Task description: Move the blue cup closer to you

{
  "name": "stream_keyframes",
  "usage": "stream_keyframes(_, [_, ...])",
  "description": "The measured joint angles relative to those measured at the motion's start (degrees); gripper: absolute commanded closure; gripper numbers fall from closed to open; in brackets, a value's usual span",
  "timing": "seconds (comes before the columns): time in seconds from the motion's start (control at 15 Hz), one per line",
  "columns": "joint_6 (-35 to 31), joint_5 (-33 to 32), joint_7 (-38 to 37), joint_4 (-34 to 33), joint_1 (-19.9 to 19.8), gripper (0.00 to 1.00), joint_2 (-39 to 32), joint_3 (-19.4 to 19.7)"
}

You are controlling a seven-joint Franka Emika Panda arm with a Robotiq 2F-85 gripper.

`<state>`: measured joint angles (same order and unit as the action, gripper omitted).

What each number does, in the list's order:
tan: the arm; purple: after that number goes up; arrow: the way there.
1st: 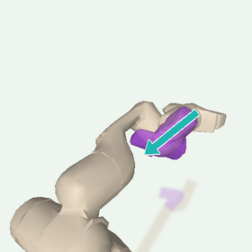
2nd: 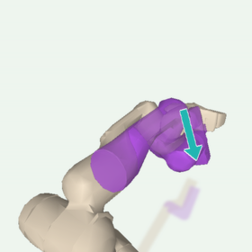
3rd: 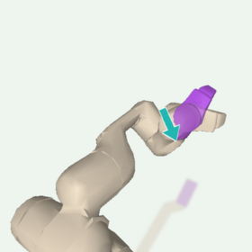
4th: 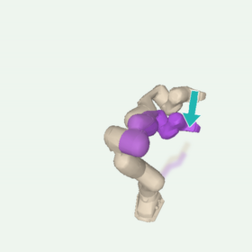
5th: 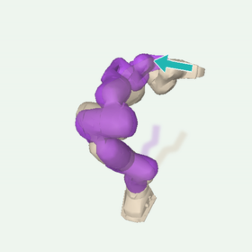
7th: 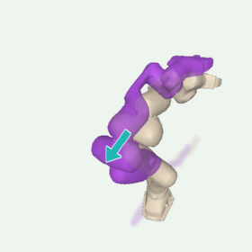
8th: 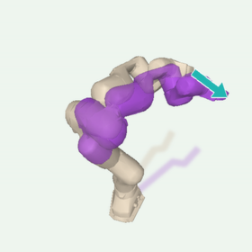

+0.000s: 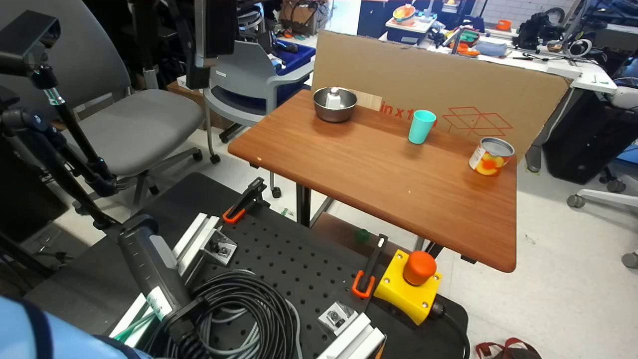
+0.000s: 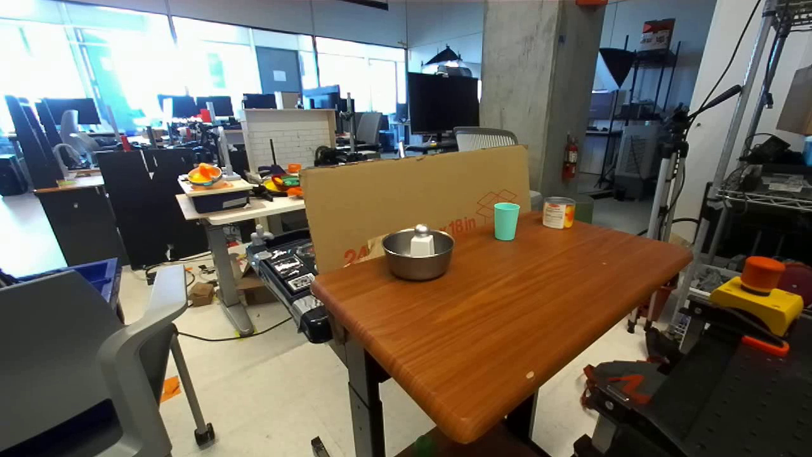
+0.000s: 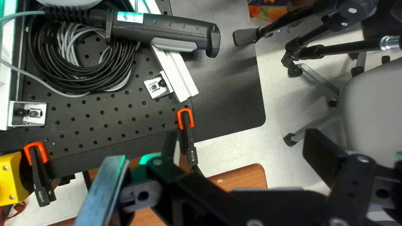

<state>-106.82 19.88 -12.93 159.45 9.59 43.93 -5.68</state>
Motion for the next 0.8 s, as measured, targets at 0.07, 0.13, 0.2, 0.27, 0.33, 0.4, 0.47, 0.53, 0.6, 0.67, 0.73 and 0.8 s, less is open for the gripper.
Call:
stream_keyframes(0.07, [0.0, 0.0, 0.0, 0.0, 0.0, 0.0, 0.0, 0.0])
stream_keyframes(0.13, [0.0, 0.0, 0.0, 0.0, 0.0, 0.0, 0.0, 0.0])
stream_keyframes(0.2, [0.0, 0.0, 0.0, 0.0, 0.0, 0.0, 0.0, 0.0])
stream_keyframes(0.27, [0.0, 0.0, 0.0, 0.0, 0.0, 0.0, 0.0, 0.0])
stream_keyframes(0.33, [0.0, 0.0, 0.0, 0.0, -0.08, 0.0, 0.0, -0.04])
stream_keyframes(0.4, [-0.07, 0.0, 0.0, -0.02, -0.32, 0.0, -0.07, -0.15])
stream_keyframes(0.47, [-0.99, -0.04, 0.0, -0.05, -0.71, 0.0, -0.35, -0.36])
stream_keyframes(0.53, [-3.05, -0.28, 0.15, -0.12, -1.17, 0.0, -0.98, -0.62])
stream_keyframes(0.6, [-6.22, -0.6, 0.29, -0.29, -1.75, 0.0, -2.12, -0.91])
stream_keyframes(0.67, [-10.22, -0.68, 0.32, -0.61, -2.44, 0.0, -3.76, -1.07])
stream_keyframes(0.73, [-14.6, -0.68, 0.32, -1.2, -3.21, 0.0, -5.99, -1.09])
stream_keyframes(0.8, [-18.88, -0.72, 0.33, -2.14, -4.02, 0.0, -8.69, -1.06])
